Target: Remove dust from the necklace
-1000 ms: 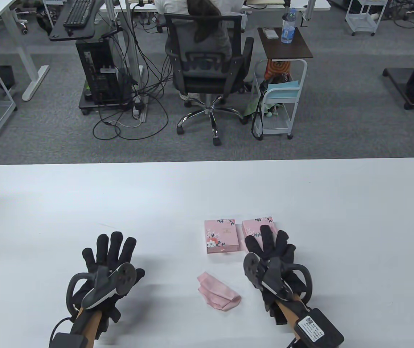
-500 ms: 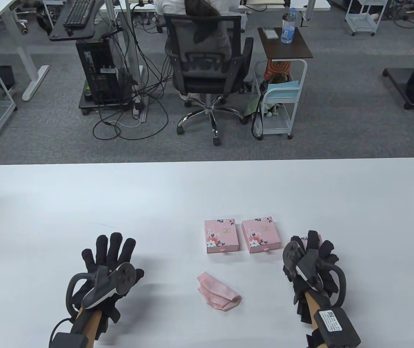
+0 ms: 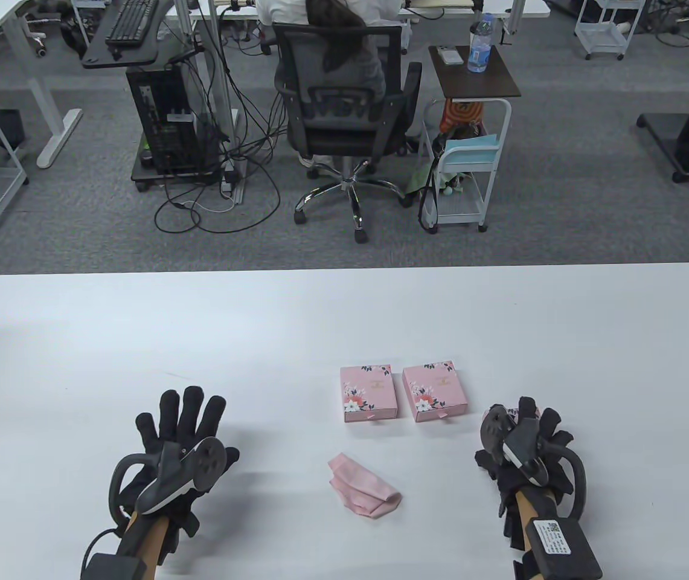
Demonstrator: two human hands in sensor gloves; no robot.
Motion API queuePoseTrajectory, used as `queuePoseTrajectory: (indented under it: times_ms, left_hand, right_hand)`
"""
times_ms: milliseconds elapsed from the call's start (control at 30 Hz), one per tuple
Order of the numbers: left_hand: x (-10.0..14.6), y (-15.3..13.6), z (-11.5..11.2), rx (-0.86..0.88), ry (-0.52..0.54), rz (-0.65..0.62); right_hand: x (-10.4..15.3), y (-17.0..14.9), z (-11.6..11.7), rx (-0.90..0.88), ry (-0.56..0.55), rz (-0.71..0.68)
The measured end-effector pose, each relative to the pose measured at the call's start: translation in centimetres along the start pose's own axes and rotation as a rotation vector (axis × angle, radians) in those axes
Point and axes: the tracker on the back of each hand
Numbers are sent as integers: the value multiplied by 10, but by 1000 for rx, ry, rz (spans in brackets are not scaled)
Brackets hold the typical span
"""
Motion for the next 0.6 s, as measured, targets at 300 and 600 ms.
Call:
queuePoseTrajectory:
  times_ms: [300,600]
  left_hand:
    - [3,1,7,14,49,0]
    - [5,-2,11,37,78,4]
  right_hand:
    - [14,27,-43,-63,-225,-150]
    - [39,53,-62,-237,-404,-336]
Point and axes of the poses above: the tracker on the back of each hand, its own y axis roughly to the thumb side, its own x axis roughly from the fingertips to the wrist, z = x × y, and after that the axes turned 14 degrees about -y, right-handed
